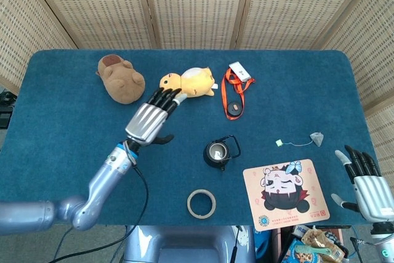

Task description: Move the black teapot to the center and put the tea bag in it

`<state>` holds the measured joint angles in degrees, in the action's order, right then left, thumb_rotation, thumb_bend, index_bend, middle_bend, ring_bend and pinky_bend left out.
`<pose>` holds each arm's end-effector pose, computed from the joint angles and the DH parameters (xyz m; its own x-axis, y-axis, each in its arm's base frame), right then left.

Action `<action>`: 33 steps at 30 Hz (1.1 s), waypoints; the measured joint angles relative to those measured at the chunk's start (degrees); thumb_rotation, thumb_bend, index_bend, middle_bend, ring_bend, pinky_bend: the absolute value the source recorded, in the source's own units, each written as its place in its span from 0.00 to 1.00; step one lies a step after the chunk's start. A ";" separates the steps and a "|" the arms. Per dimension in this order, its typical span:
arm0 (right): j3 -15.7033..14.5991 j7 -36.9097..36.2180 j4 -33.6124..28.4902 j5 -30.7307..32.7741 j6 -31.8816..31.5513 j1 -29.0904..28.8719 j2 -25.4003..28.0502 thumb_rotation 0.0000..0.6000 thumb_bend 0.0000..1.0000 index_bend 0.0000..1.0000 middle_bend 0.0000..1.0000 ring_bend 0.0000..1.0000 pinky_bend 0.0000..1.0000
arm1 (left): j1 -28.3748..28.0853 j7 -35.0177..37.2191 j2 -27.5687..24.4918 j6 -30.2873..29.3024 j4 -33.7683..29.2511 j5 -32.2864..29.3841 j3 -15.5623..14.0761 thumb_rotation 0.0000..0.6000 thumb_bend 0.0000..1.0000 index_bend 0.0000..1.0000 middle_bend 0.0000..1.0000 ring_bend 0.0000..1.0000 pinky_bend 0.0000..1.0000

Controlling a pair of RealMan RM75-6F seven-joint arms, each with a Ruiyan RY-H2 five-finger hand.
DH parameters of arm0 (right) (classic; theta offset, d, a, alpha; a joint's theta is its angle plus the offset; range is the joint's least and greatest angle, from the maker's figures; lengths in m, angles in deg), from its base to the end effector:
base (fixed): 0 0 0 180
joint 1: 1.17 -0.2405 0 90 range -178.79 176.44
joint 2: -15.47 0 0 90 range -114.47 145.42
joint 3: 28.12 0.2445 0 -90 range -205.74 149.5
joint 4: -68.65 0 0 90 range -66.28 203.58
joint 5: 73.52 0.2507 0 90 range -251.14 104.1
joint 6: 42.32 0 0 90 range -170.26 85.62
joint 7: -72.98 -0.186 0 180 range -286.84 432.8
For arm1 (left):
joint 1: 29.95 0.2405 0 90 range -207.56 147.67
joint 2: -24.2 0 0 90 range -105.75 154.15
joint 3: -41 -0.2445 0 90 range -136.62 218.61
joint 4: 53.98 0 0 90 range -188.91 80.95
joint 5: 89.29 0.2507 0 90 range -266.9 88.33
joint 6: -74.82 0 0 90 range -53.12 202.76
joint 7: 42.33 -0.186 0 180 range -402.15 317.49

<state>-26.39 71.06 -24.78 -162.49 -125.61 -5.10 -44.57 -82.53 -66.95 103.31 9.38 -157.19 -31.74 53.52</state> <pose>-0.3196 -0.2152 0.1253 0.4180 -0.0577 0.9066 -0.9083 -0.0433 0.4160 -0.0192 0.3758 -0.0064 0.3573 0.1051 0.9281 0.8350 -0.4810 -0.2670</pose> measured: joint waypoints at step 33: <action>3.52 -1.05 1.71 2.11 8.51 -8.23 -1.34 1.00 0.16 0.24 0.15 0.00 0.06 | 36.80 12.74 -14.52 -24.90 -6.11 23.94 -19.52 1.00 0.26 0.00 0.00 0.00 0.00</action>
<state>-22.87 70.00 -23.07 -160.38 -117.10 -13.33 -45.91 -45.73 -54.20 88.79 -15.52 -163.30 -7.80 34.00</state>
